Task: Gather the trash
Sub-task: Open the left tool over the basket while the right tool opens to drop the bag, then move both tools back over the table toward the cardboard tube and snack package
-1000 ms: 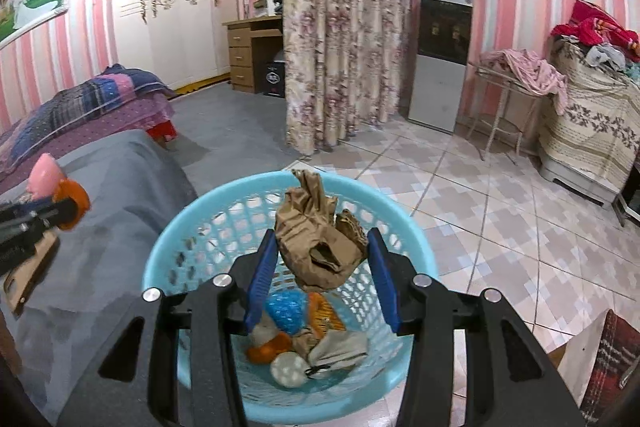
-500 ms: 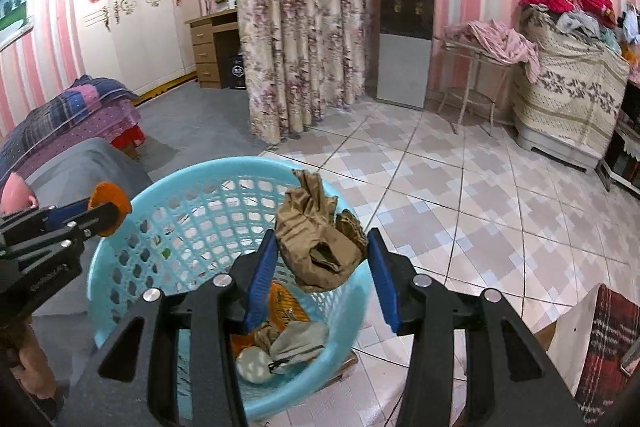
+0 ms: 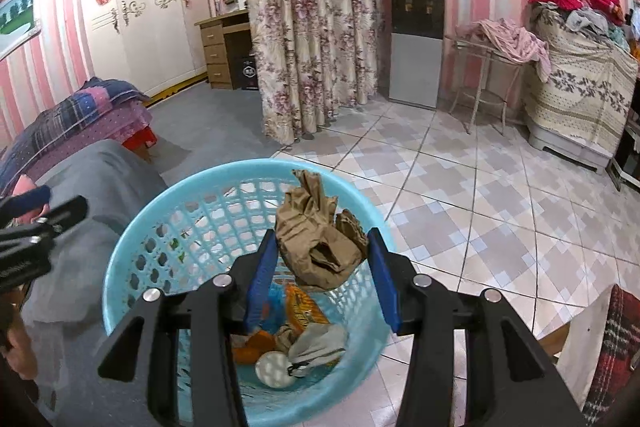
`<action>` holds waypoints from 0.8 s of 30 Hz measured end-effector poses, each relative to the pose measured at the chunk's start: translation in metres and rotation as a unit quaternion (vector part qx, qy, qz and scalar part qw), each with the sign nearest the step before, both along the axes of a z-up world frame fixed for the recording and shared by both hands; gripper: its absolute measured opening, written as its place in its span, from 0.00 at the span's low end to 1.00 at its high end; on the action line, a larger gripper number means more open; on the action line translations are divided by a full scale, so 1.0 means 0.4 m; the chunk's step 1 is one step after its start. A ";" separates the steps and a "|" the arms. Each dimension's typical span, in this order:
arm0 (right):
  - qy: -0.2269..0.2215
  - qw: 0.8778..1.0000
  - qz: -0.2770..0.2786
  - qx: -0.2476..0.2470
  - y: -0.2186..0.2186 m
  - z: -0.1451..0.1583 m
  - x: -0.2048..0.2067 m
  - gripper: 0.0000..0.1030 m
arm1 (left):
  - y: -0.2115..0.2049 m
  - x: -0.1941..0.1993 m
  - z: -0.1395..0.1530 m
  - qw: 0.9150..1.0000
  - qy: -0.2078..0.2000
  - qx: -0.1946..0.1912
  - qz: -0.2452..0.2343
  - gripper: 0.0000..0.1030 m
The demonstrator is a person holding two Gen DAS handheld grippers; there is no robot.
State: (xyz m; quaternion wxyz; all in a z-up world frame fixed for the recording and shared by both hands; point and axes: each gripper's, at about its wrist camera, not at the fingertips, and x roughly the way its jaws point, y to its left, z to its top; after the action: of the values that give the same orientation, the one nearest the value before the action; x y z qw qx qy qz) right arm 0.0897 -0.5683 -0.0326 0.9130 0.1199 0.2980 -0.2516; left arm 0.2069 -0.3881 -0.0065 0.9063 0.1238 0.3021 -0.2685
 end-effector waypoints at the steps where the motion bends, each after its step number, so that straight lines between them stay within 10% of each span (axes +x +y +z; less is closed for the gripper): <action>1: 0.000 1.000 0.004 -0.002 0.007 0.000 0.006 0.44 | 0.017 -0.001 0.005 1.000 -0.004 0.001 0.006 0.90; 24: -0.005 0.999 0.041 -0.026 0.096 0.031 0.062 0.86 | 0.200 0.007 0.063 0.996 -0.013 -0.039 0.076 0.91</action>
State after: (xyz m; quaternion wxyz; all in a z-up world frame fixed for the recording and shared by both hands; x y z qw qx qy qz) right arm 0.1143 -0.5298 -0.0204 0.9270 0.0851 0.2911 -0.2207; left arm 0.2099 -0.3081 0.0189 0.9321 0.0682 0.2882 -0.2085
